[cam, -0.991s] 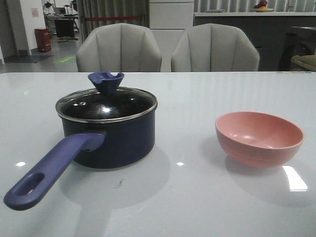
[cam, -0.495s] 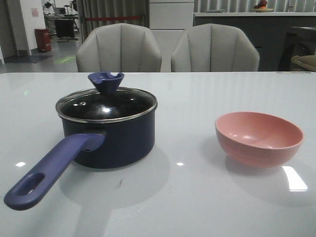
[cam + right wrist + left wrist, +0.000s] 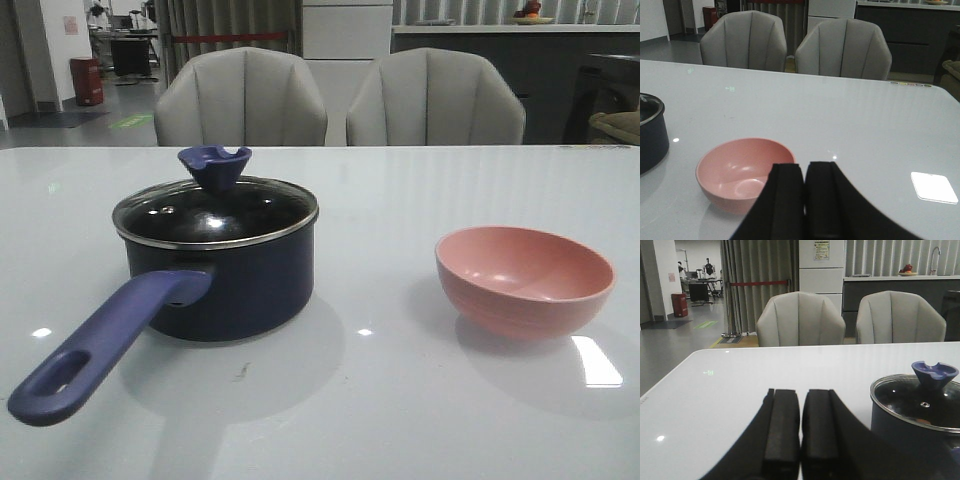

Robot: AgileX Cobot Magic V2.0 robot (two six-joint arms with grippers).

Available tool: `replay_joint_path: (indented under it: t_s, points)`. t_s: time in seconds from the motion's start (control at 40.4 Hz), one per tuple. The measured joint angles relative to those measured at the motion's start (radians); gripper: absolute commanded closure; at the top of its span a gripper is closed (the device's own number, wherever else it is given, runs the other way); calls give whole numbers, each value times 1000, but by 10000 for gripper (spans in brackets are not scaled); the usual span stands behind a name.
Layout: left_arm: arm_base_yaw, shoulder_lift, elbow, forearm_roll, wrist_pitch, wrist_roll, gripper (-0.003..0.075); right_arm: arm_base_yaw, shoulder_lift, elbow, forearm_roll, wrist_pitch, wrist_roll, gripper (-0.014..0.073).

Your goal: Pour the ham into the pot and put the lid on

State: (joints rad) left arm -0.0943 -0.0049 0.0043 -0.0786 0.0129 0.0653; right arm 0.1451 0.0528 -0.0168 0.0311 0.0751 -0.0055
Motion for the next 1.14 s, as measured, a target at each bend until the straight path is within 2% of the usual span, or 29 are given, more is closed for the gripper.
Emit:
replay_joint_path:
  t_s: [0.198,1.139]
  points:
    - [0,0,0,0,-2,0,607,0,-61,43,-13,-32,20,449]
    - [0,0,0,0,-2,-1,607,0,-62,43,-15,-39,30,449]
